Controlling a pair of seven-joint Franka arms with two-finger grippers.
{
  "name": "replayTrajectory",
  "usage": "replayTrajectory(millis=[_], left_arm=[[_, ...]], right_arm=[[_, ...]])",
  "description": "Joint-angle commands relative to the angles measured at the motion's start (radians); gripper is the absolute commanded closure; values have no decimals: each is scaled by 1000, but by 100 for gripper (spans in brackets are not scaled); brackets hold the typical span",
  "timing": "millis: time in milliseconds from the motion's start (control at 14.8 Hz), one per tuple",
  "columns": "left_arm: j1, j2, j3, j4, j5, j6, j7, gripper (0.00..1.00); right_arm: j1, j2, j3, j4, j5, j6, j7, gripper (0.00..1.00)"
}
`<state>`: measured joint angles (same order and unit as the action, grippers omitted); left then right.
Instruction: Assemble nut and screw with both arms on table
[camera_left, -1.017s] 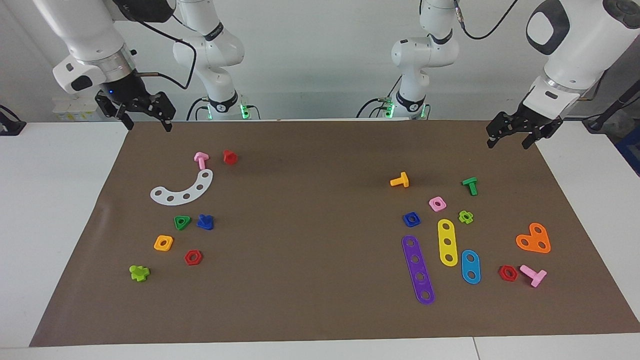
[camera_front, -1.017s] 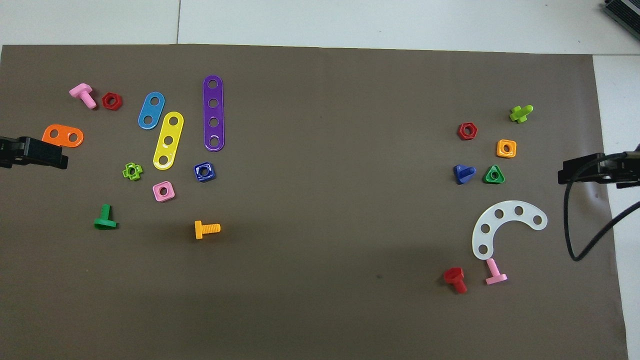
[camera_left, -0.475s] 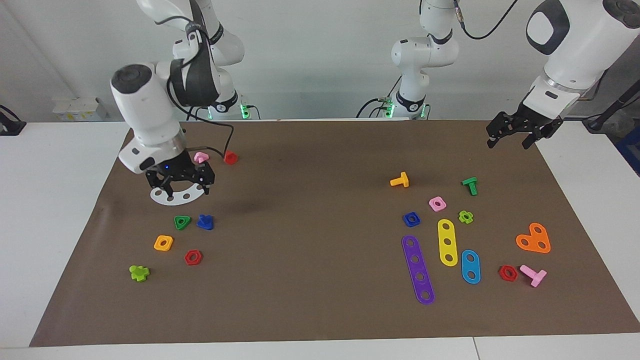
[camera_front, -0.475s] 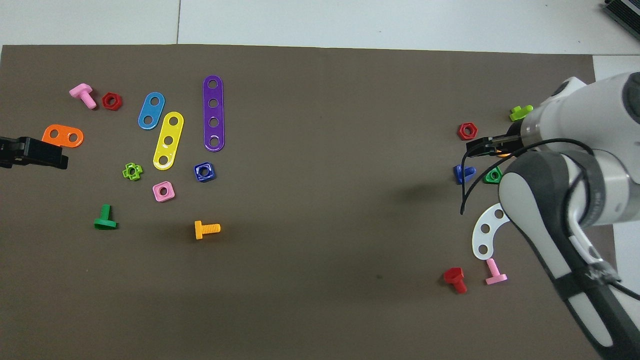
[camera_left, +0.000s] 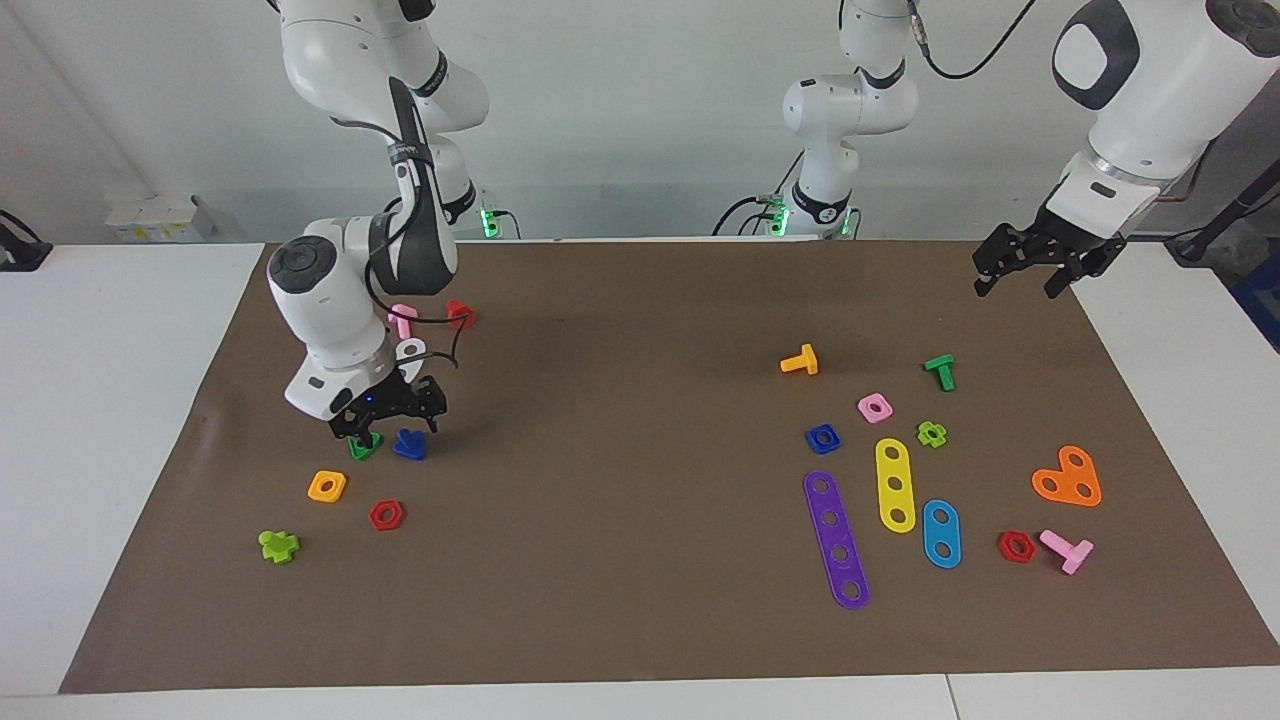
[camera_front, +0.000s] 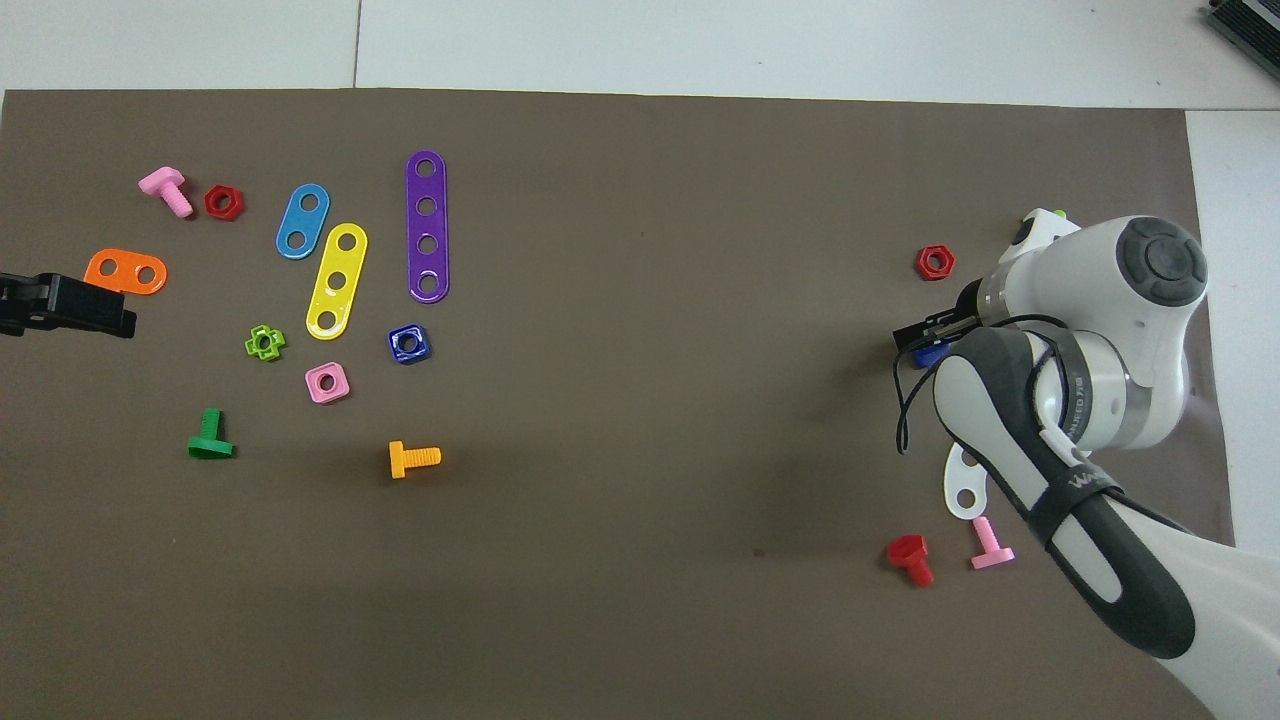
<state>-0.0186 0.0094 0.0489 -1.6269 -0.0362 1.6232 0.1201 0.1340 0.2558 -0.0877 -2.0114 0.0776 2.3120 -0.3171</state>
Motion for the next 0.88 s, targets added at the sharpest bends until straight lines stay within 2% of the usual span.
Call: replayTrajectory(millis=[0, 68, 136, 814], left_arm=[[-12, -26, 6, -27, 22, 17, -8, 0], [-12, -26, 6, -27, 22, 14, -8, 0], [-14, -26, 6, -28, 22, 18, -8, 0], [-11, -23, 6, -22, 22, 14, -8, 0]], right_arm=[[-22, -15, 6, -39, 28, 20, -83, 43], [-24, -15, 5, -46, 28, 23, -91, 52], [-24, -13, 5, -49, 28, 23, -94, 56], [-25, -15, 5, -78, 28, 92, -80, 57]])
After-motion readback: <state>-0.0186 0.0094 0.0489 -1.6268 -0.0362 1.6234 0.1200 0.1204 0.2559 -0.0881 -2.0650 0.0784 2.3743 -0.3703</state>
